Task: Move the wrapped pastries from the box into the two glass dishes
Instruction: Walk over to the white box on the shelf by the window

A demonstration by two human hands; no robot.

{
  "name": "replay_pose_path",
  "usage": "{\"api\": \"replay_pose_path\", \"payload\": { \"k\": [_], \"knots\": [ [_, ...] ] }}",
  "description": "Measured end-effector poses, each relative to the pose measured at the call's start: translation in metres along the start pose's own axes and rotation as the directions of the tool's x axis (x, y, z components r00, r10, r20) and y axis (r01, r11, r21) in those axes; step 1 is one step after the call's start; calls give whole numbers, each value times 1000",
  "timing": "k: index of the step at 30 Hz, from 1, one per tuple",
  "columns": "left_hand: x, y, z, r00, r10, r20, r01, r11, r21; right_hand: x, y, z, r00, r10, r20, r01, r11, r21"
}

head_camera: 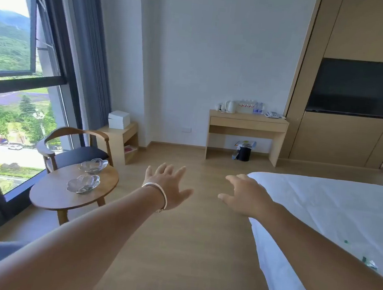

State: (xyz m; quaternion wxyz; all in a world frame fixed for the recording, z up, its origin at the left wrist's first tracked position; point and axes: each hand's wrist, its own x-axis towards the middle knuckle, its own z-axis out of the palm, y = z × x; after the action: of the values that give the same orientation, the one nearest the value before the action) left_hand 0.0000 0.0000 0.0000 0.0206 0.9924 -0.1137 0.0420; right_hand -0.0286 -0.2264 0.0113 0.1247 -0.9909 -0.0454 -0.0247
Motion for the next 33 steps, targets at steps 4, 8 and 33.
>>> {"api": "replay_pose_path", "payload": {
  "k": [4,8,33],
  "knots": [
    [67,-9,5,1000,6,-19,-5,1000,20,62,12,-2,1000,23,-16,-23,1000,-9],
    [147,-20,11,998,38,-41,-38,999,1,137,17,-7,998,50,-47,-52,998,-25],
    [539,-51,41,995,7,-95,-6,1000,6,526,129,-16,997,27,-77,-30,999,-42]
  ]
}}
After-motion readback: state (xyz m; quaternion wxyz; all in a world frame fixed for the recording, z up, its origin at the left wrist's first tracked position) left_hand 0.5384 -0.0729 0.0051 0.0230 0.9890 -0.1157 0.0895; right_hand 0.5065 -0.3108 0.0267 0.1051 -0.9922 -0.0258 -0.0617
